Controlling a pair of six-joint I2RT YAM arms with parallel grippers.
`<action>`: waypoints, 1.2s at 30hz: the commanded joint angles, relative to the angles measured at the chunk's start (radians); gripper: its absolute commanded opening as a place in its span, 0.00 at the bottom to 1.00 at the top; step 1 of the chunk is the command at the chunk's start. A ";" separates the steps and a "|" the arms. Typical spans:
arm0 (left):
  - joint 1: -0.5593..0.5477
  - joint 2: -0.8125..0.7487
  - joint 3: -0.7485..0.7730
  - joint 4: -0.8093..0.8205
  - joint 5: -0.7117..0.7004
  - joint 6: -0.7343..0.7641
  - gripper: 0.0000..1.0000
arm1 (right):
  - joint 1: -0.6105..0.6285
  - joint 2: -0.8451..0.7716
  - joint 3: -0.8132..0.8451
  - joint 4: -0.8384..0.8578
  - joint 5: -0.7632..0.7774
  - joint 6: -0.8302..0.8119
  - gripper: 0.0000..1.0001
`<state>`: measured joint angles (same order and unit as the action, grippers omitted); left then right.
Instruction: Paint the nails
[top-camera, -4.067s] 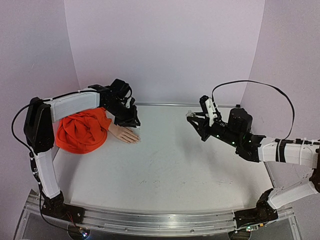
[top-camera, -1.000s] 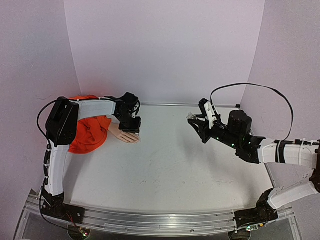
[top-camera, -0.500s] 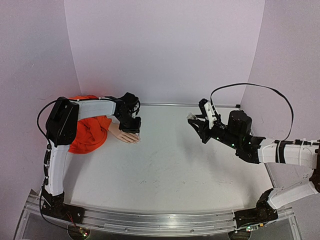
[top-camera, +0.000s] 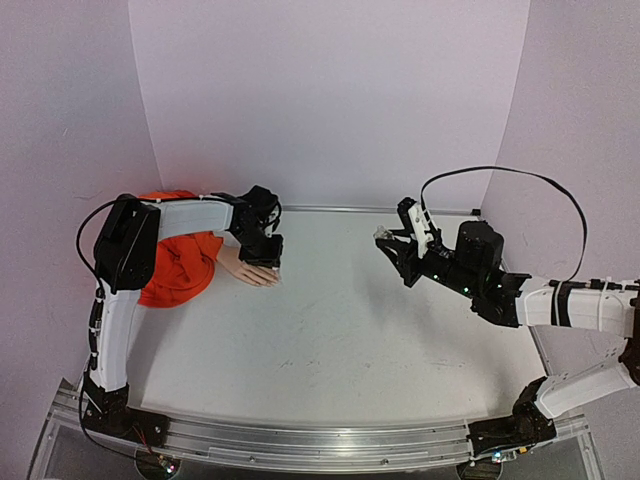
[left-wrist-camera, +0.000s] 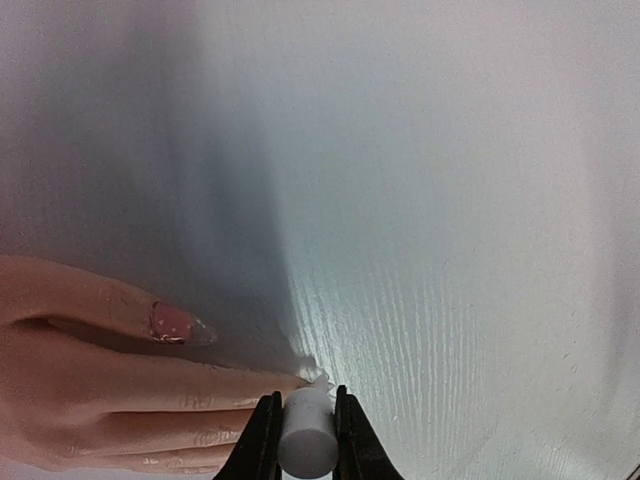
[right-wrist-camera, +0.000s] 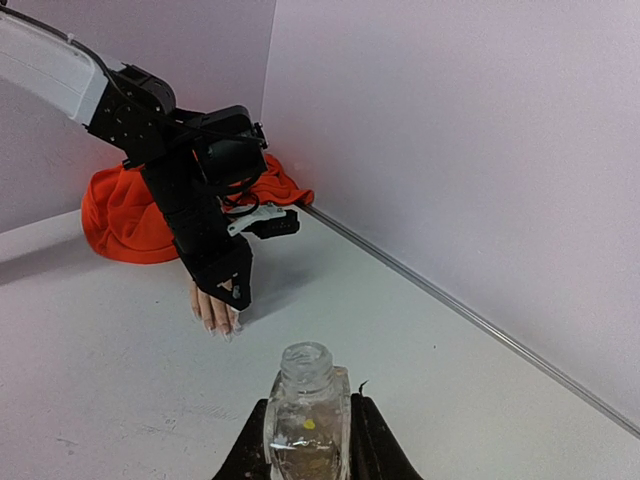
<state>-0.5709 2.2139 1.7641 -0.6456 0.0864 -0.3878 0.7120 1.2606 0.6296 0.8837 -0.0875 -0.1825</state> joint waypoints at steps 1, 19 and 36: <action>-0.007 0.003 0.047 0.004 0.015 0.020 0.00 | -0.003 0.000 0.023 0.058 -0.013 0.005 0.00; -0.017 -0.067 0.020 0.004 0.018 0.021 0.00 | -0.002 0.003 0.024 0.057 -0.017 0.007 0.00; -0.011 -0.050 0.025 -0.006 -0.049 0.034 0.00 | -0.003 0.010 0.025 0.057 -0.020 0.008 0.00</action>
<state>-0.5835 2.2055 1.7664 -0.6502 0.0647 -0.3660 0.7120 1.2716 0.6296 0.8829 -0.0933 -0.1825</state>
